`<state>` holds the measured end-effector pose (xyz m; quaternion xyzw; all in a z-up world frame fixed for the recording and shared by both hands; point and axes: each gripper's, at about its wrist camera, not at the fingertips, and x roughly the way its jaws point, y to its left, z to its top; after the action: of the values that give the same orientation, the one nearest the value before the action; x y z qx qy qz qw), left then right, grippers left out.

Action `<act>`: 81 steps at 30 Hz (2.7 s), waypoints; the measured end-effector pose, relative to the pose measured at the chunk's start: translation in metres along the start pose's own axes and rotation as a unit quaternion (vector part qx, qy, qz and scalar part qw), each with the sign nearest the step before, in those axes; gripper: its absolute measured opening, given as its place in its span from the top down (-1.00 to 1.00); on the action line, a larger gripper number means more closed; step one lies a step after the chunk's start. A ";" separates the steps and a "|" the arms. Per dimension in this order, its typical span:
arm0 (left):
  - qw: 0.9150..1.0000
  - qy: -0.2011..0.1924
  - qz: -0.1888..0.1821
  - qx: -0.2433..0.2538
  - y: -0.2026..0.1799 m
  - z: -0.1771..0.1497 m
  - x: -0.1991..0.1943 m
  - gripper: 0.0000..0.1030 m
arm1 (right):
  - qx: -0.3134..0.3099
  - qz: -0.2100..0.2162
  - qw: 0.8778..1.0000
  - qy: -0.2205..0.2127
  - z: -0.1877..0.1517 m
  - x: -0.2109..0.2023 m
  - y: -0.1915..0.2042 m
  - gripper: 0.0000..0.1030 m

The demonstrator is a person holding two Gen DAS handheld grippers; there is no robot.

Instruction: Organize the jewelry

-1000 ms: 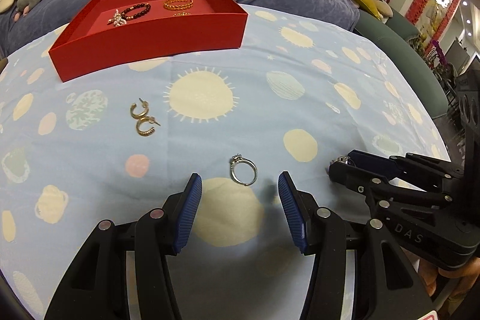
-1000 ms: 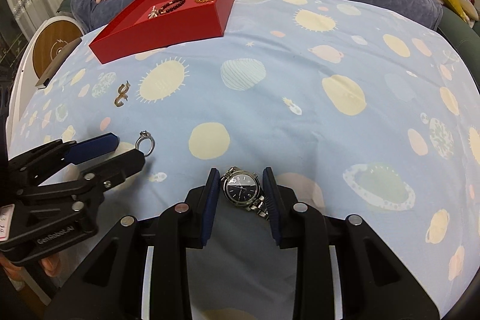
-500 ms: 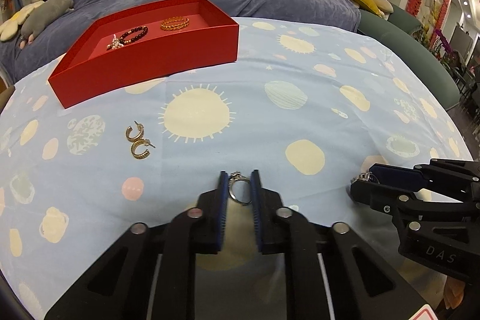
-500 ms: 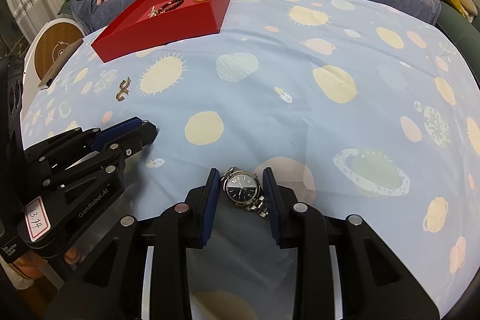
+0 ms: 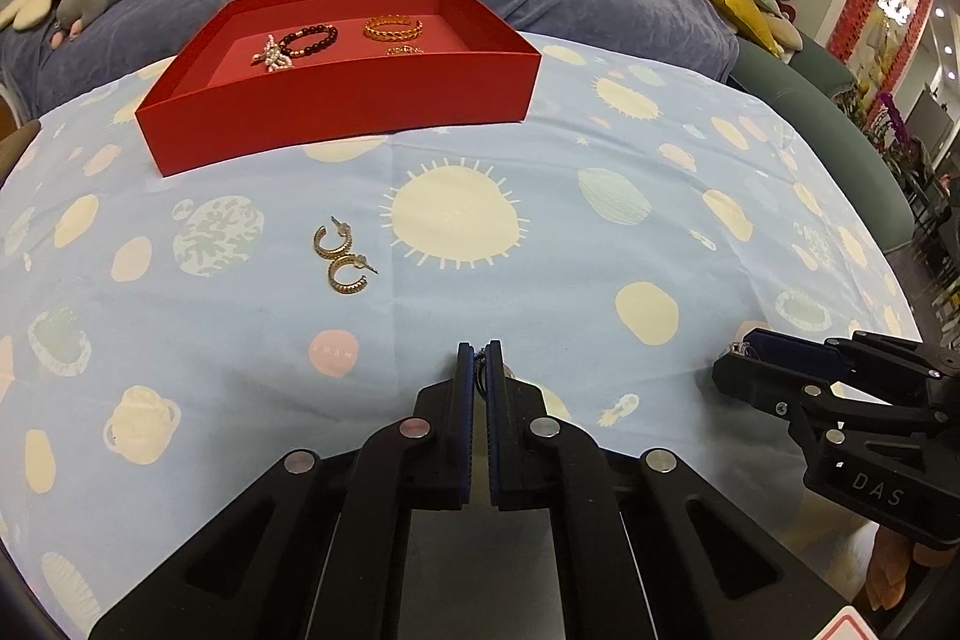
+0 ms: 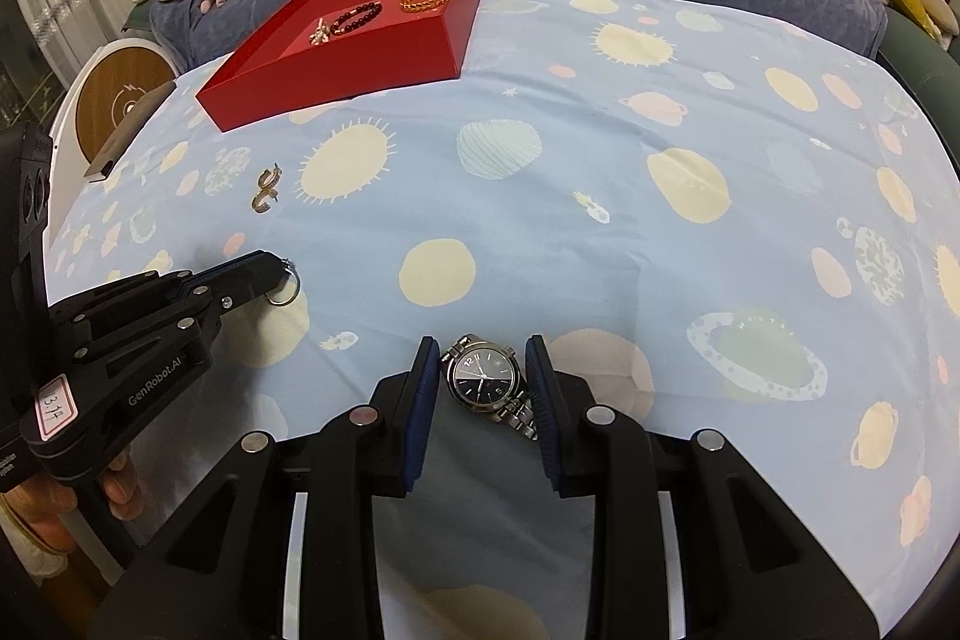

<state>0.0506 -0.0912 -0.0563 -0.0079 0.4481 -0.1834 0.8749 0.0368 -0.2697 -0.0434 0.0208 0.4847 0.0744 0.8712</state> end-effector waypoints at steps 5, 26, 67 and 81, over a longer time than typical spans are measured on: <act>1.000 -0.008 -0.001 -0.011 0.009 0.004 -0.009 0.99 | -0.003 0.007 1.000 -0.001 0.001 0.000 0.006 0.44; 1.000 -0.005 0.008 -0.010 -0.004 -0.001 -0.001 0.02 | -0.003 0.009 1.000 0.007 -0.002 0.005 0.006 0.44; 0.993 -0.104 0.029 -0.053 0.062 0.053 -0.084 0.66 | -0.013 0.041 0.996 -0.078 0.075 -0.026 0.073 0.52; 0.990 -0.119 0.040 -0.059 0.095 0.096 -0.086 0.66 | -0.020 0.051 0.993 -0.105 0.127 -0.025 0.086 0.52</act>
<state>0.1104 0.0112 0.0513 -0.0637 0.3513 -0.1193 0.9264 0.1218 -0.1838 0.0541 0.0362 0.3876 0.1261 0.9124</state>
